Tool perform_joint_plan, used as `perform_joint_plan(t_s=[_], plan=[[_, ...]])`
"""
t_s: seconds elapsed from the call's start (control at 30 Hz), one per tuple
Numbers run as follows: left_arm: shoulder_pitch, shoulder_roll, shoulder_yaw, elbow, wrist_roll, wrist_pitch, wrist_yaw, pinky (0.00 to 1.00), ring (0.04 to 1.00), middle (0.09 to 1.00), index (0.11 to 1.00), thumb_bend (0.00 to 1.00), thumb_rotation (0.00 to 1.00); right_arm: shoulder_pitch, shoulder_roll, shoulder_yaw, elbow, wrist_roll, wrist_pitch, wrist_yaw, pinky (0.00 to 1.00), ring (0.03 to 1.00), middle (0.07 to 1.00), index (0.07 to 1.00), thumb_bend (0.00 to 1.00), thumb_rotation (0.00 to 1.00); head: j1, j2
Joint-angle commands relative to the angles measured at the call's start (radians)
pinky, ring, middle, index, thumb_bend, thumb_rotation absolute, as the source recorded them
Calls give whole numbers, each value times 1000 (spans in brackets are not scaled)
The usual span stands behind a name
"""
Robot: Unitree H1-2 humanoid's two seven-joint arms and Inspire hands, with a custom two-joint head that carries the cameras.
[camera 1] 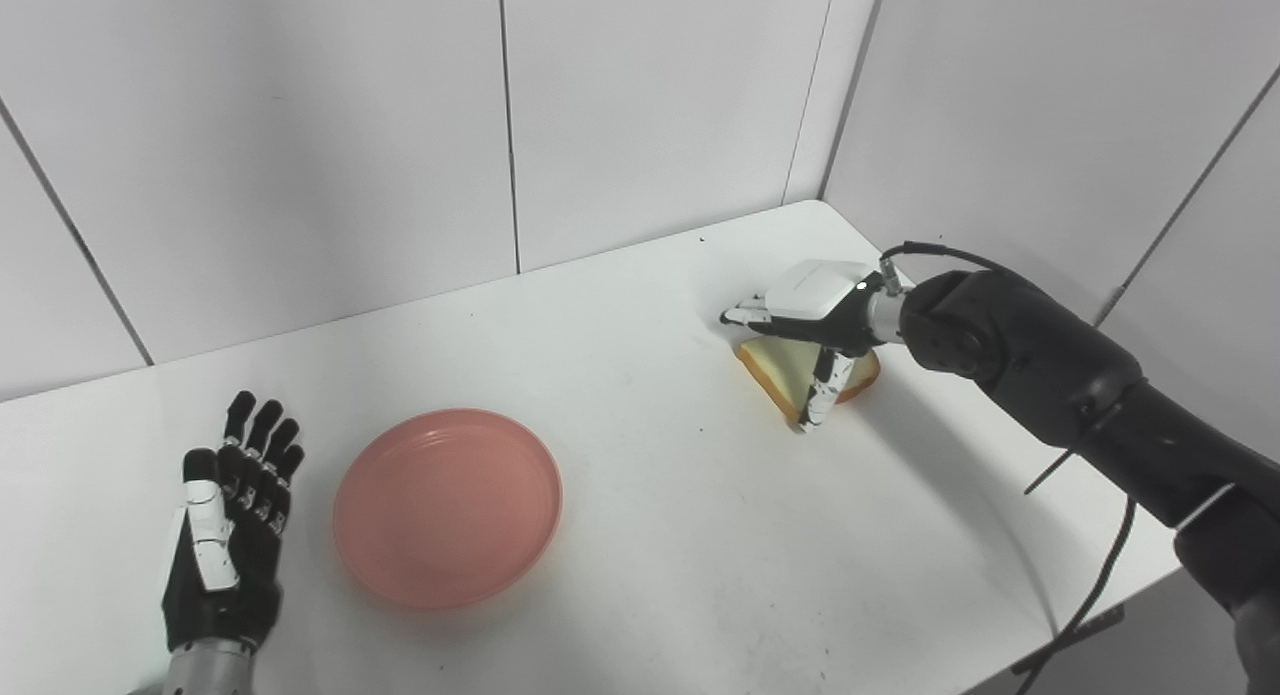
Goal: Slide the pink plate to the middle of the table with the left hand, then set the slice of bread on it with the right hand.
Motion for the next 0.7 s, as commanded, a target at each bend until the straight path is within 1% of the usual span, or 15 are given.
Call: perform_joint_plan(t_s=[0.0,0.03,0.2,0.3,0.43,0.47,0.57,0.67], plan=[[68,4,-1,43,5,-22,-9,984,971,976,972,736,1000,-53,-42,-8,1,-18,-8,3,963,969,982,1000,1000,414,1,0],[68,2,-1,41,5,-20,-8,986,973,978,972,739,1000,-58,-42,-4,9,-23,-8,12,970,977,989,1000,1000,402,-1,-2],[69,-4,0,38,4,-20,-4,980,971,975,970,737,1000,-78,-51,12,25,-33,-19,52,981,993,1000,1000,1000,441,0,-1],[68,-4,-3,40,5,-21,-7,988,973,976,969,738,1000,-82,-56,16,20,-40,-15,77,983,997,1000,1000,1000,437,6,-4],[68,-6,-7,41,8,-22,-6,990,973,977,966,750,995,-87,-64,17,29,-49,-33,73,982,991,999,1000,1000,411,7,-7],[69,-6,-8,38,11,-22,-3,989,973,977,967,746,999,-89,-64,17,32,-50,-30,76,991,995,1000,1000,1000,392,8,-7],[71,-7,-9,35,14,-25,-4,988,974,977,968,740,1000,-97,-65,23,39,-61,-15,96,999,1000,1000,1000,1000,386,9,-11],[75,-10,-10,25,13,-15,-3,987,975,978,967,740,1000,-97,-62,34,51,-81,-32,79,986,995,1000,1000,1000,373,9,-14]])
